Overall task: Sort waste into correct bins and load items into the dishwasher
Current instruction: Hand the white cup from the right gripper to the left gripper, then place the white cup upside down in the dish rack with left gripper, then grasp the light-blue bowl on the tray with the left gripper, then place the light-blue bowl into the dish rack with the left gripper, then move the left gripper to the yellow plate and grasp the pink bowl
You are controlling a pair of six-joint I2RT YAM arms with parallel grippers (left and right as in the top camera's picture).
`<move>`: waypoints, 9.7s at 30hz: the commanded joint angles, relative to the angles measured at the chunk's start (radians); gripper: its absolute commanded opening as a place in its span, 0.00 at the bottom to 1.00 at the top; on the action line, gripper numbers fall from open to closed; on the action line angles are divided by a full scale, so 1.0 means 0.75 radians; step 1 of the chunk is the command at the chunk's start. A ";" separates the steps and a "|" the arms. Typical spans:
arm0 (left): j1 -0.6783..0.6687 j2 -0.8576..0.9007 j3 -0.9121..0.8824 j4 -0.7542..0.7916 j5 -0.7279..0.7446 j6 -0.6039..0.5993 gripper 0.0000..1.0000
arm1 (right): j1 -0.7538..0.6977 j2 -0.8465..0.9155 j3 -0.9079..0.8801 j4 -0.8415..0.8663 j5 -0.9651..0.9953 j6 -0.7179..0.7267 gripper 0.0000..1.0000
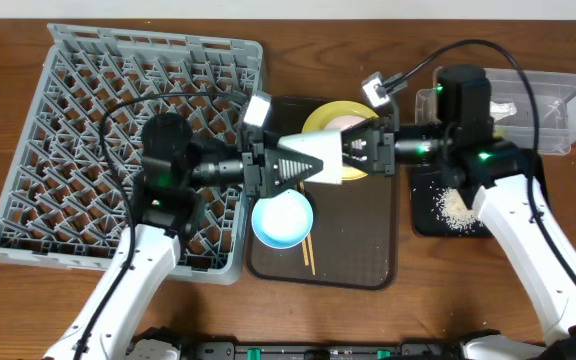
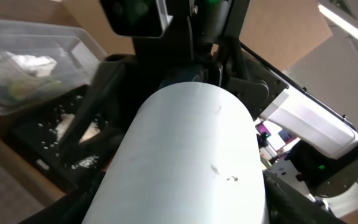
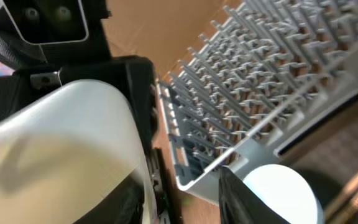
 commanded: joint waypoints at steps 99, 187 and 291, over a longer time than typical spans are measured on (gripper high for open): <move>-0.151 -0.117 0.370 -1.795 -1.544 0.811 0.93 | -0.391 -0.026 0.091 -0.876 1.131 -0.365 0.82; 0.489 0.123 0.482 -1.363 -0.347 0.822 0.06 | -0.404 -0.026 0.091 -0.931 1.131 -0.366 0.80; -0.611 1.004 0.882 -1.074 -1.647 1.091 0.91 | -0.552 -0.026 0.091 -1.044 1.368 -0.266 0.99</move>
